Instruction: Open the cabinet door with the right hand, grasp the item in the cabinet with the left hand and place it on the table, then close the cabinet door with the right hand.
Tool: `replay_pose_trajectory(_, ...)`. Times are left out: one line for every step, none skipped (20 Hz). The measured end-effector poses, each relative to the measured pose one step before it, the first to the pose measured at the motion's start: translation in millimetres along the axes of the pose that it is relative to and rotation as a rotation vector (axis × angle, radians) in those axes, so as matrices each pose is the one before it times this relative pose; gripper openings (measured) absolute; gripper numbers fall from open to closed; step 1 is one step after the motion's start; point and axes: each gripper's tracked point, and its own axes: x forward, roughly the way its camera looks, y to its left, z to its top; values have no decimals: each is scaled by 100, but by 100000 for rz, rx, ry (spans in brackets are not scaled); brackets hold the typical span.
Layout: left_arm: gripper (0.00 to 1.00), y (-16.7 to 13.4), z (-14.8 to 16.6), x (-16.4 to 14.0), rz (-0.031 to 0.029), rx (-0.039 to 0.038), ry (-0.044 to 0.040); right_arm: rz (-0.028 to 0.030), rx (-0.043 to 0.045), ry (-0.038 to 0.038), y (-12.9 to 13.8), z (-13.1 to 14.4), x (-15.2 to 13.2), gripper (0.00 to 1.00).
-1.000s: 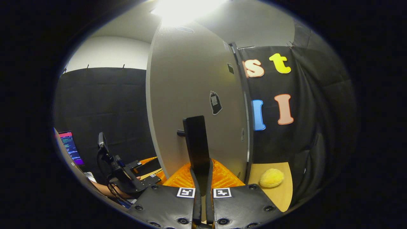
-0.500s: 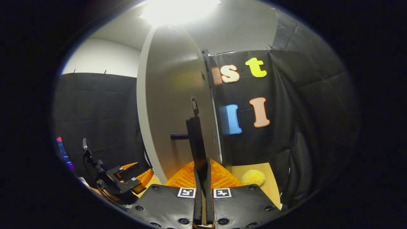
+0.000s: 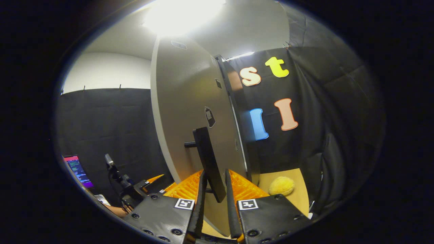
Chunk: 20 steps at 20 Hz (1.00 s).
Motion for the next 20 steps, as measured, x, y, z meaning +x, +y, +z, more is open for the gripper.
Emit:
replay_pose_trajectory(92, -233, 175, 33, 560, 296, 76, -2171, -589, -704, -685, 26, -180, 35)
replay_pose_trajectory(92, -180, 164, 94, 487, 406, -131, -4278, -1249, -1175, -1205, 163, -401, 38)
replay_pose_trajectory(97, -20, 257, 15, 527, 287, -239, -5480, -880, -626, -1365, -81, 183, 39)
replay_pose_trajectory(92, -200, 132, 208, 180, 86, -87, -4869, 35, 191, -1124, -109, -212, 35)
replay_pose_trajectory(92, -156, 313, 170, -22, -62, 171, -3586, 95, 344, -659, -257, -232, 32)
replay_pose_trajectory(92, -109, 260, 288, -88, -19, 21, -3867, -365, 236, -842, -182, 31, 57)
replay_pose_trajectory(92, -45, 429, 378, -31, 252, -275, -4879, -1029, -250, -1056, -56, -32, 65)
replay_pose_trajectory(92, 75, 332, 386, 39, 508, -484, -5378, -2438, -280, -1235, -115, 490, 95)
replay_pose_trajectory(92, 15, 492, 524, -25, 603, -364, -5280, -2159, 190, -1444, -477, -579, 98)
replay_pose_trajectory(94, 18, 344, 605, -104, 420, -508, -3711, -2205, 400, -1091, -334, -27, 98)
replay_pose_trajectory(94, 13, 362, 785, -270, 90, -343, -2742, -1416, 527, -663, -117, -170, 98)
replay_pose_trajectory(94, -91, 259, 864, -359, -260, -274, -1524, -720, 569, -336, -137, 142, 98)
replay_pose_trajectory(94, 143, 338, 1041, -72, -605, -242, -1022, -223, 283, -88, -164, 58, 98)
replay_pose_trajectory(92, 253, 84, 952, -264, -712, -38, -1256, -25, -64, -214, -42, 83, 98)
replay_pose_trajectory(94, 55, 126, 1206, -249, -915, 352, -1474, 224, -135, -264, -133, 196, 98)
replay_pose_trajectory(92, 14, -2, 1255, -438, -796, 244, -1461, 329, -233, -224, 101, 65, 98)
replay_pose_trajectory(94, 85, 106, 1007, -611, -482, 368, -1582, 384, 10, -100, -288, -57, 98)
replay_pose_trajectory(94, 37, 257, 1234, -667, -203, 293, -1374, 215, 257, -133, -123, 182, 98)
replay_pose_trajectory(94, 156, 180, 1278, -482, 67, 205, -1496, 35, 504, -169, -95, 249, 98)
replay_pose_trajectory(95, 262, -61, 1260, -336, -7, 446, -1443, -35, 582, -120, -118, 165, 98)
